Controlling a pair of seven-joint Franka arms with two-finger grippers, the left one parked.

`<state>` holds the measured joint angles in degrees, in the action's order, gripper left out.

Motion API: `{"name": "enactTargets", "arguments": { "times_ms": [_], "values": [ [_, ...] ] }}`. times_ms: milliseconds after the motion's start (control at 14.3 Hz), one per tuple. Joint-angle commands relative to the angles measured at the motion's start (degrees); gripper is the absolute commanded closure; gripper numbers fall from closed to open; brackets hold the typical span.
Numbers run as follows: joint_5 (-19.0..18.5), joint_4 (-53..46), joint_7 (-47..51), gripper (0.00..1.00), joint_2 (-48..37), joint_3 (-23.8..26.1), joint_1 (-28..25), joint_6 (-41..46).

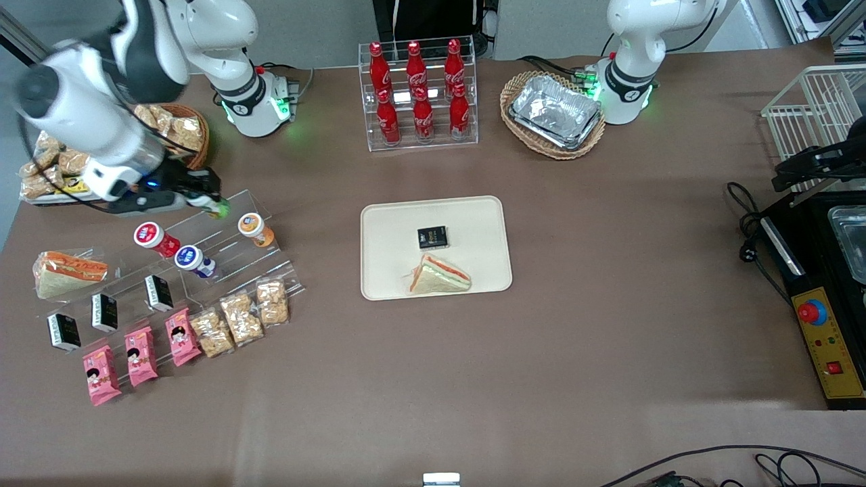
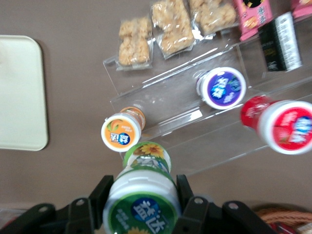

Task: Place green gum on tray
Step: 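Lower the right gripper and close it on the green gum canister, then lift the green canister and carry it over the cream tray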

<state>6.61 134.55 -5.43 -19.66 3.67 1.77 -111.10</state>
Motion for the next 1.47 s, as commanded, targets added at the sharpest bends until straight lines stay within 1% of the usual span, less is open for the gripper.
{"name": "enactTargets", "arguments": {
  "times_ms": [0, 210, 350, 420, 630, 770, 840, 910, 980, 1050, 1190, 1330, 1400],
  "values": [
    [0.2, -19.2, -2.6, 0.62, 8.1, -0.2, 2.4, 15.3],
    [-0.5, -34.0, -2.1, 0.62, 13.9, -0.2, 2.4, 26.7],
    [-0.8, -42.5, -1.3, 0.62, 17.6, -0.1, 2.4, 32.4],
    [-0.8, -44.4, -0.3, 0.62, 18.8, 0.0, 2.2, 33.6],
    [-0.3, -44.3, 4.8, 0.61, 19.1, 0.6, 0.4, 33.8],
    [-0.2, -43.4, 9.7, 0.61, 19.4, 0.6, -5.0, 33.8],
    [0.1, -43.1, 13.0, 0.61, 20.0, 0.6, -7.5, 33.2],
    [1.3, -42.9, 16.9, 0.61, 21.1, 0.6, -11.0, 32.0],
    [2.3, -42.8, 20.5, 0.61, 22.5, 0.6, -13.7, 30.0],
    [2.4, -42.1, 23.2, 0.61, 23.7, 0.6, -15.7, 27.4],
    [2.4, -38.2, 25.5, 0.61, 24.8, 0.6, -19.7, 20.1],
    [2.4, -31.8, 27.3, 0.61, 25.2, 0.6, -23.0, 11.2],
    [2.4, -27.6, 28.5, 0.61, 25.2, 0.5, -25.6, 6.1]
  ]
}}
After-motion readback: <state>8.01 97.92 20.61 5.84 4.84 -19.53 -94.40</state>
